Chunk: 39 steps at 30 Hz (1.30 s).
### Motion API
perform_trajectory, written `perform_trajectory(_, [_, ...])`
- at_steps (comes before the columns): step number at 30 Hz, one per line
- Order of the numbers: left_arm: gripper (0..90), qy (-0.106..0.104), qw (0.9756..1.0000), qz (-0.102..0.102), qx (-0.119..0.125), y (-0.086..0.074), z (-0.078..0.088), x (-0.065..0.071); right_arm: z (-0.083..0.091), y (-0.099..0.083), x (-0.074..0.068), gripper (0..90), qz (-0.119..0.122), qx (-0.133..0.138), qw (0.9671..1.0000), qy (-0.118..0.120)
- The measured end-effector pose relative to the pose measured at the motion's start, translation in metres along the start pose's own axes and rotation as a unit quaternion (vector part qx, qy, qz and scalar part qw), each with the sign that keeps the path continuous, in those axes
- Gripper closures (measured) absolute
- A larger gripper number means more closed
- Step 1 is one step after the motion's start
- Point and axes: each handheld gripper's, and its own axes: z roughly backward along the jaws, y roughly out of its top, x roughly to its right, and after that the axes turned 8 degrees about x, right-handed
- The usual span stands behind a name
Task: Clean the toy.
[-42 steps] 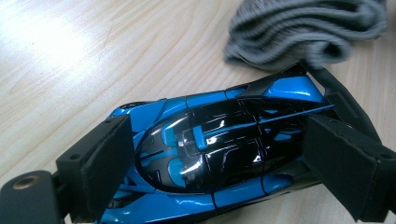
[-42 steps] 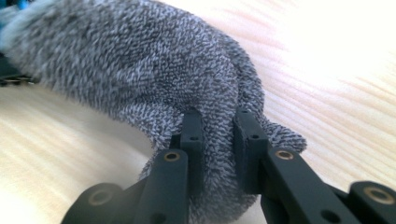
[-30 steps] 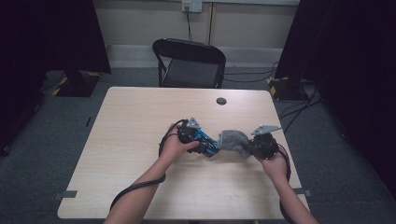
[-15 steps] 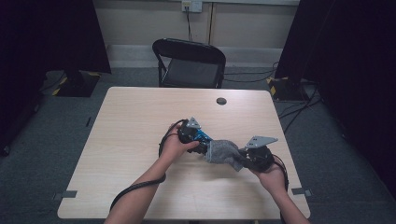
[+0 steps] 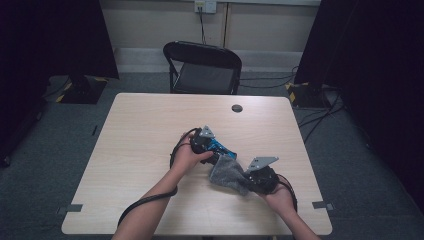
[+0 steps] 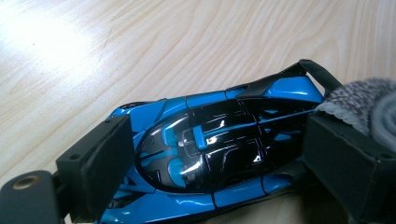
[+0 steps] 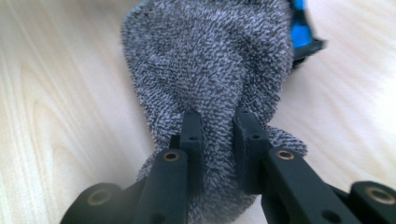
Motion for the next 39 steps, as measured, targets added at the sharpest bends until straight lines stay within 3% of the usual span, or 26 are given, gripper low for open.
perform_trajectory(5, [9.2,0.0,1.0,0.0,0.003,-0.001,0.0,0.0,-0.005,0.001,-0.005,76.0,0.004,-0.003,0.9999,0.015])
perform_trajectory(6, [9.2,0.0,1.0,0.0,0.003,-0.001,0.0,0.0,-0.008,0.0,-0.006,76.1,-0.001,-0.007,0.9995,0.03])
perform_trajectory(11, [9.2,-0.001,1.0,-0.002,0.002,0.0,0.0,0.0,-0.013,-0.002,-0.008,76.0,-0.001,-0.018,0.9984,0.054])
perform_trajectory(17, [9.2,0.0,1.0,-0.001,0.002,0.0,0.0,0.0,-0.016,-0.003,-0.006,76.1,-0.005,-0.03,0.9983,0.049])
perform_trajectory(20, [9.2,0.0,1.0,-0.002,0.002,-0.001,0.0,0.0,-0.014,-0.002,-0.007,76.2,0.012,-0.033,0.9957,0.085])
perform_trajectory(24, [9.3,0.0,1.0,-0.002,0.001,0.0,0.0,0.0,-0.014,-0.003,-0.011,76.1,0.016,-0.039,0.9952,0.088])
perform_trajectory(25, [9.2,0.0,1.0,-0.002,0.002,0.0,0.0,0.0,-0.013,-0.003,-0.01,76.0,0.006,-0.036,0.9954,0.089])
perform_trajectory(35, [9.2,-0.001,1.0,-0.001,0.003,0.0,0.0,0.0,-0.013,-0.004,0.001,76.1,-0.012,-0.044,0.9981,0.041])
perform_trajectory(39, [9.2,0.0,1.0,-0.002,0.002,-0.001,0.0,0.0,-0.009,-0.007,0.011,76.2,-0.024,-0.047,0.9984,0.022])
